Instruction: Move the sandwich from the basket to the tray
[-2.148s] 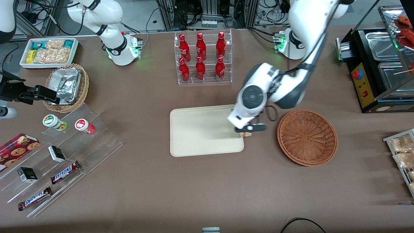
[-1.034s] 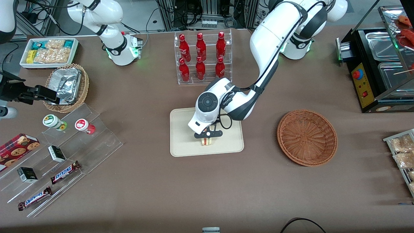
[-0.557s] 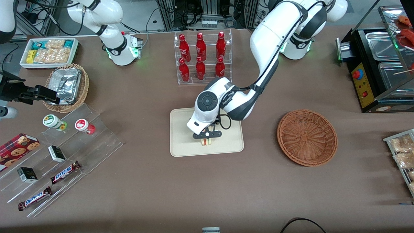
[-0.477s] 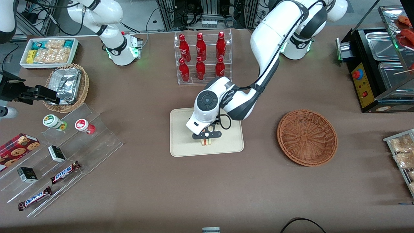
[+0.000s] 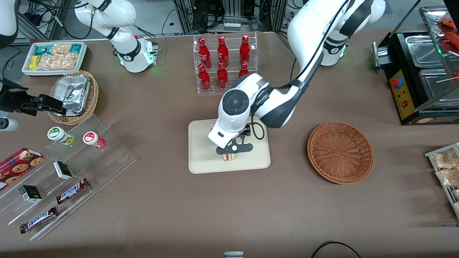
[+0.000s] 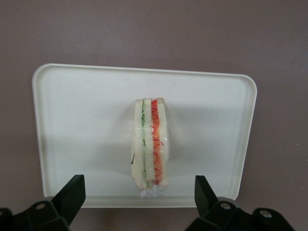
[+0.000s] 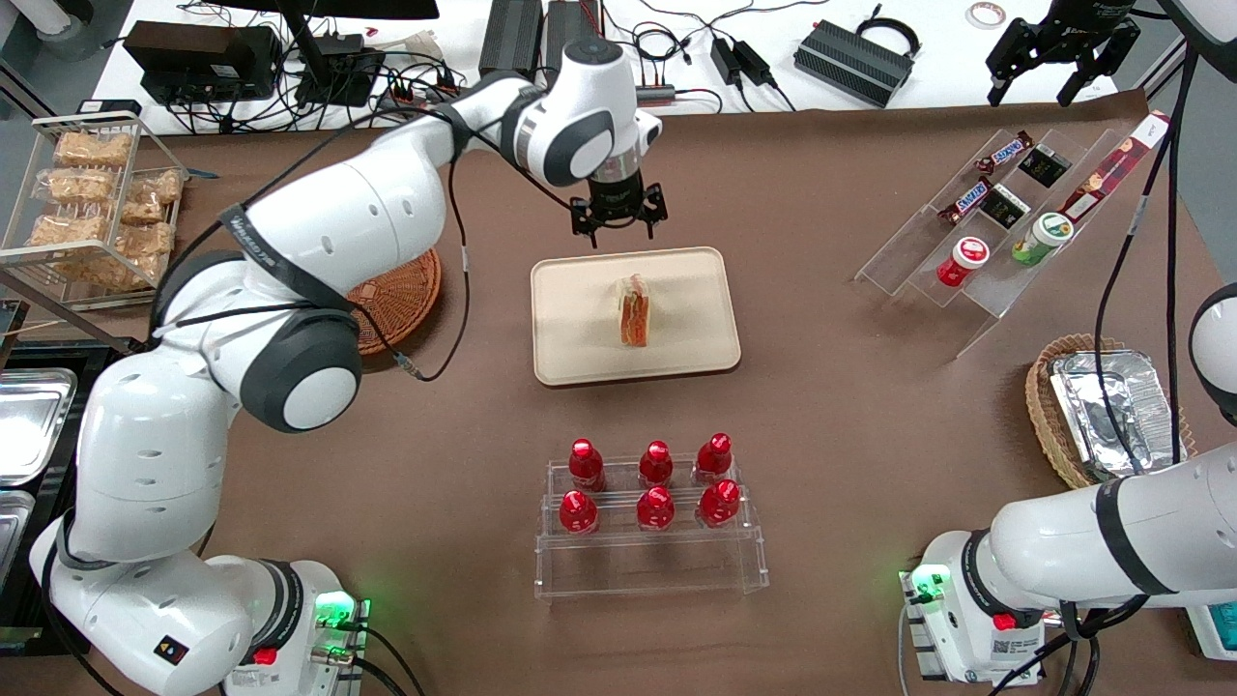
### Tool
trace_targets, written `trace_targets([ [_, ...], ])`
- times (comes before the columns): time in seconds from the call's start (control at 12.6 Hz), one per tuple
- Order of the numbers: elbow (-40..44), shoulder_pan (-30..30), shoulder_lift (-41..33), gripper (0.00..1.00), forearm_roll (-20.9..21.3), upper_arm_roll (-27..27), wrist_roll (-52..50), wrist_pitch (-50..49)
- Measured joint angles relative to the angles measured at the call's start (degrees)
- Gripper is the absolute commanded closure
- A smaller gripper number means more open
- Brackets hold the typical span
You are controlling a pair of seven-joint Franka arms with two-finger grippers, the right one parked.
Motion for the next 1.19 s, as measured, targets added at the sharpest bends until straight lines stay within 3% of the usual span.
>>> trace_targets([
  [0.24, -0.02, 3.84, -3.35, 0.0, 0.04, 0.5, 0.3, -5.24],
  [0.48, -2.44, 10.37, -7.59, 0.0, 0.08, 0.61, 6.96, -8.82],
  [1.19, -24.68, 25.05, -26.88, 0.0, 1.56, 0.75, 30.32, -10.01],
])
